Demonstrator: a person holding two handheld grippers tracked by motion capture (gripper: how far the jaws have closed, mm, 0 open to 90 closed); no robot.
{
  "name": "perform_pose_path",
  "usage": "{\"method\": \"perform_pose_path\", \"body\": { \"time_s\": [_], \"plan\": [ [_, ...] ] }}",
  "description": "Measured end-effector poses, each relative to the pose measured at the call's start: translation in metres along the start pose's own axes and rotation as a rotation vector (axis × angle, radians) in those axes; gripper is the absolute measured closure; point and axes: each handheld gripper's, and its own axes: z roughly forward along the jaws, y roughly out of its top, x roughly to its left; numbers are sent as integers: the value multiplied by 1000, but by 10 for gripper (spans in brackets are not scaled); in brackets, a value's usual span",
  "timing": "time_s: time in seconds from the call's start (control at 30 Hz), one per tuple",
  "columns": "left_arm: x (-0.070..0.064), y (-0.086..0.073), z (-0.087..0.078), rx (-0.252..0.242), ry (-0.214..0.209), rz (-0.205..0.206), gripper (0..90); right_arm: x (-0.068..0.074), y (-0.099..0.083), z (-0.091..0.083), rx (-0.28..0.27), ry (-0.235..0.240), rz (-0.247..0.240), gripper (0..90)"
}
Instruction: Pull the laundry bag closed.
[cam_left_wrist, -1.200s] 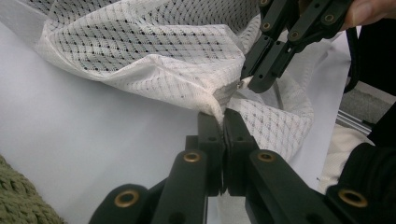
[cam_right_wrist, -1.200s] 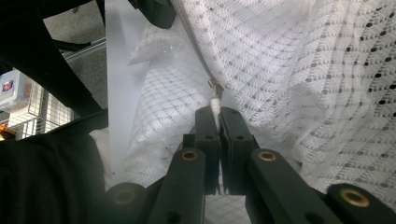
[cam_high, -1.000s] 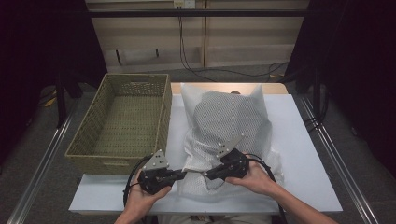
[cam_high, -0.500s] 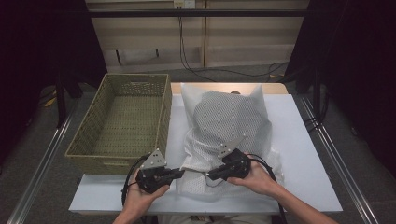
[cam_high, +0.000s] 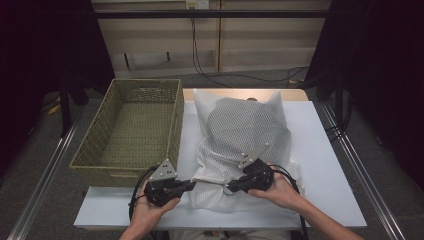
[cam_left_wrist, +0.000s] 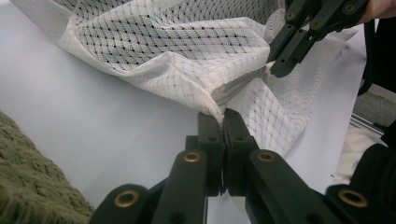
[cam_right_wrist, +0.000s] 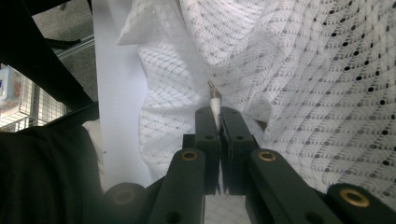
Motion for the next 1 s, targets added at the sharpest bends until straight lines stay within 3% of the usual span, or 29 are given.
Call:
{"method": "perform_pose_path", "body": {
  "time_s": [0.23,0.53,1.0],
  "plan": [
    [1,0,0,9,7,-2,883,2,-2,-3,-4,1,-6,871],
    [0,0,0,3,13,1,883,1,-9,-11,-25,13,27,872],
    [-1,1,1,19,15,13,883,3,-17,-14,-14,-7,21,872]
  ]
}}
